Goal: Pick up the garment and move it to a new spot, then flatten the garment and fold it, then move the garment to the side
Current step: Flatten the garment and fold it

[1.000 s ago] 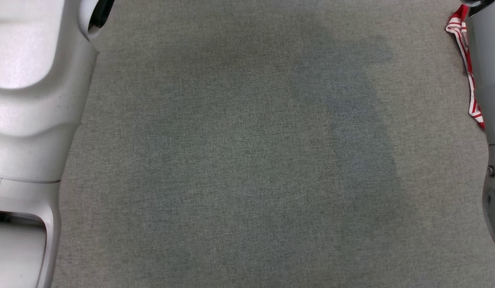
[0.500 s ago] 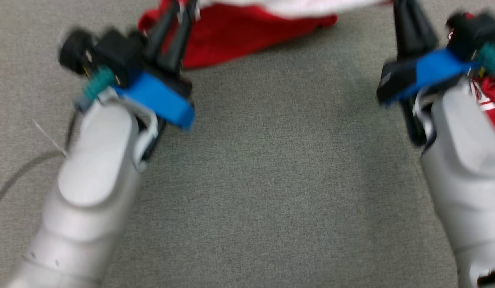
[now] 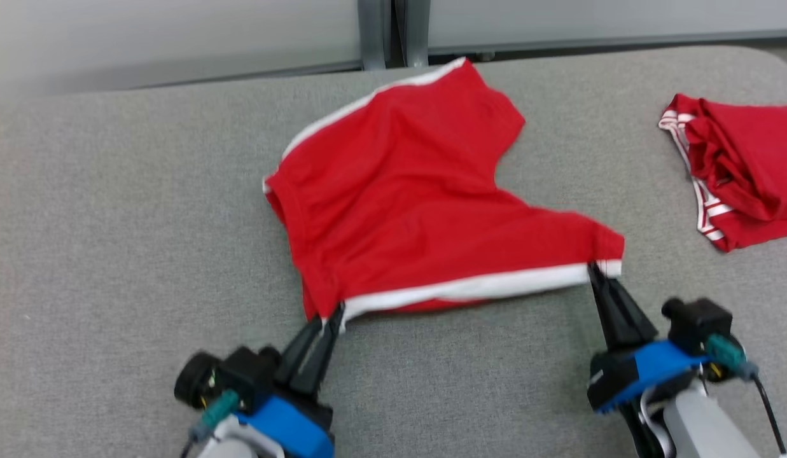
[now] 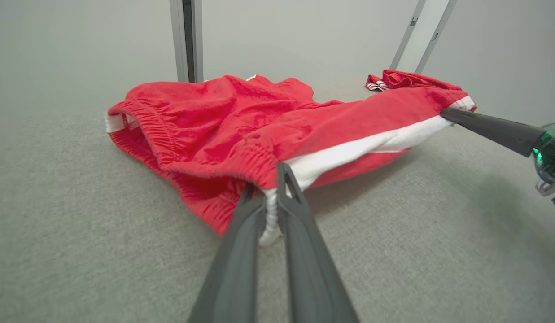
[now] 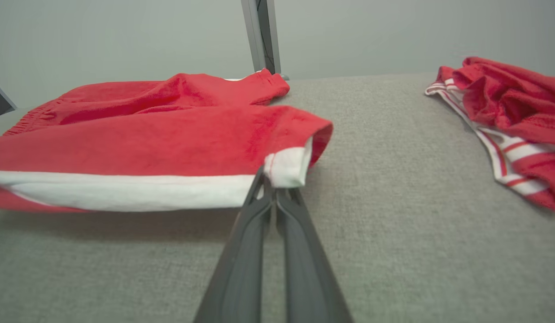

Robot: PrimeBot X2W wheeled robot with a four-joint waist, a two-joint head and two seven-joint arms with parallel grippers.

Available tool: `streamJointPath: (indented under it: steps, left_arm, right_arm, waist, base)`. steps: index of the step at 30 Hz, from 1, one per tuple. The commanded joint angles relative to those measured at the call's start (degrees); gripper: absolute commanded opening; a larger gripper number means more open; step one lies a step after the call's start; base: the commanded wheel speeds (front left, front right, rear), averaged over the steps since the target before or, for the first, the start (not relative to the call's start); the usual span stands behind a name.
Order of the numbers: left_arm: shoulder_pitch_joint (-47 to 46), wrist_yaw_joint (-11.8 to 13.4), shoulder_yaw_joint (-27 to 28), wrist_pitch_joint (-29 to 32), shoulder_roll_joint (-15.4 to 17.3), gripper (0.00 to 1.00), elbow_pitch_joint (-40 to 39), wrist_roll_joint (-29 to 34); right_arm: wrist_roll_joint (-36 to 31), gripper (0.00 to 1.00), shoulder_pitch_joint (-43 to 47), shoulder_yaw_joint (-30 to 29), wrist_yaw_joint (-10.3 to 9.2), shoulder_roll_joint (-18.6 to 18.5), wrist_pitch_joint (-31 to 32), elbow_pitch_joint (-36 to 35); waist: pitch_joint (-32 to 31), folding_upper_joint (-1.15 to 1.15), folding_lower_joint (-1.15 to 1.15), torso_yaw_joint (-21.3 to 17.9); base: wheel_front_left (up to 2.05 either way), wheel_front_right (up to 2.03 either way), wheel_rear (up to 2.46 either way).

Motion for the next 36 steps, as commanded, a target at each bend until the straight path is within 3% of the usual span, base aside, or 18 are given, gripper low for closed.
streamJointPath:
  steps: [1, 10, 17, 29, 36]
  left_arm:
    - [2.7, 0.2, -0.1, -0.2, -0.1, 0.00, -0.7, 0.0]
    - [13.7, 0.0, -1.2, -0.3, -0.2, 0.00, -3.7, -0.6]
    - [15.2, -0.1, -2.8, -0.3, -0.8, 0.00, -5.4, -0.7]
    - [9.3, -0.4, -3.5, -0.3, -1.5, 0.00, -6.2, -0.5]
    - [1.8, -0.5, -2.8, -0.3, -2.0, 0.00, -3.6, -1.0]
  right_arm:
    - [0.6, 0.00, 2.8, -0.5, -0.03, -0.4, 0.0, -0.9]
    - [1.4, 0.00, 17.1, -3.4, -0.03, -0.5, 0.0, -4.8]
    - [0.0, 0.00, 19.7, -5.8, -0.03, -0.7, 1.1, -8.0]
    - [-3.9, 0.00, 12.1, -7.4, -0.03, -2.7, 3.2, -12.0]
    - [-4.9, 0.00, 1.0, -5.3, -0.03, -3.8, 5.9, -7.9]
  waist:
    - [-2.5, 0.00, 0.02, 0.0]
    - [-7.6, 0.00, 0.02, 0.4]
    - [-8.9, 0.00, 0.02, 1.0]
    - [-6.7, 0.00, 0.02, 2.7]
    - [-2.1, 0.00, 0.02, 3.9]
  base:
    - [0.00, 0.00, 0.00]
    - [0.00, 0.00, 0.00]
    - [0.00, 0.00, 0.00]
    - [0.00, 0.00, 0.00]
    - [0.00, 0.00, 0.00]
